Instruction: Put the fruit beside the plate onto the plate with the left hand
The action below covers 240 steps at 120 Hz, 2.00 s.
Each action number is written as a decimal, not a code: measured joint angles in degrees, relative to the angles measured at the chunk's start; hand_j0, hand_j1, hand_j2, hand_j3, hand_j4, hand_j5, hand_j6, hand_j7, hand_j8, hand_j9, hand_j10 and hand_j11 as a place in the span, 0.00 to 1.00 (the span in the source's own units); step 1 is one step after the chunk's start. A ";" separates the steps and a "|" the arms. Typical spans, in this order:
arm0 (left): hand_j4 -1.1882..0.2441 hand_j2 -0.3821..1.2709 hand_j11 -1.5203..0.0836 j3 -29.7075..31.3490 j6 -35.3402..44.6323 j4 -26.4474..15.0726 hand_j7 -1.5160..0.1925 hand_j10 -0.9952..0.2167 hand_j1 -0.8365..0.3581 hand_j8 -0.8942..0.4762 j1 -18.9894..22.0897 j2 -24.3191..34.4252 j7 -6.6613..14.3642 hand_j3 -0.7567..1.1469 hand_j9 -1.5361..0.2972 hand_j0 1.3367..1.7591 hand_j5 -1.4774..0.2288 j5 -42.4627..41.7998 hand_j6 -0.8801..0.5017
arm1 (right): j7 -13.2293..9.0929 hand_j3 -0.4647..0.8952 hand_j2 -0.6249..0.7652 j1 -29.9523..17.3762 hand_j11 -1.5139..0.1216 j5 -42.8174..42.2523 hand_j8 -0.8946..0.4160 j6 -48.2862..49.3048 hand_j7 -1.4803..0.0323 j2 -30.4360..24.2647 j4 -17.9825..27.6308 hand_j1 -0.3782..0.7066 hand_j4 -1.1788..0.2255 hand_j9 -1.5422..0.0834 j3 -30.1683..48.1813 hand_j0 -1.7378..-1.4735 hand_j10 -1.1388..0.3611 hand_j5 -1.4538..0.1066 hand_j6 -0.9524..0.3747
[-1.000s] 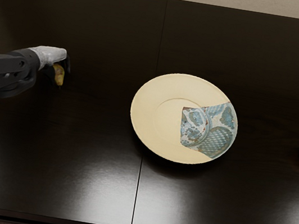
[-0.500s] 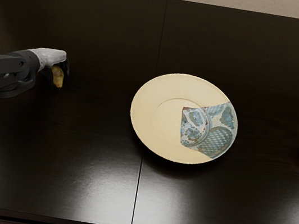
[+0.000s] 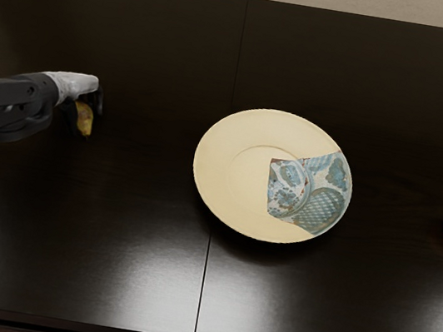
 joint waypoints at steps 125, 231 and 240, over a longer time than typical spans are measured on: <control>0.39 0.56 0.41 -9.31 -15.81 -0.52 0.39 0.29 0.43 0.31 -4.82 0.29 -0.08 0.40 0.37 0.76 0.35 -6.55 0.28 | 0.00 0.34 0.45 0.09 0.90 0.00 0.66 0.00 0.95 0.00 0.01 0.06 0.82 0.93 0.09 0.30 0.74 0.91 0.70; 0.37 0.56 0.40 -11.20 -22.71 0.12 0.37 0.26 0.43 0.32 -15.74 -7.79 -0.06 0.40 0.36 0.76 0.34 -21.25 0.29 | 0.00 0.34 0.45 1.38 0.90 -0.05 0.66 0.30 0.95 0.00 0.13 0.06 0.82 0.93 0.09 0.30 0.74 0.91 0.70; 0.37 0.56 0.40 -11.21 -22.72 0.21 0.37 0.27 0.43 0.32 -16.93 -9.97 -0.02 0.40 0.36 0.76 0.33 -22.12 0.29 | 0.00 0.34 0.45 1.53 0.90 -0.07 0.66 0.37 0.95 0.00 0.20 0.06 0.82 0.93 0.09 0.30 0.74 0.91 0.70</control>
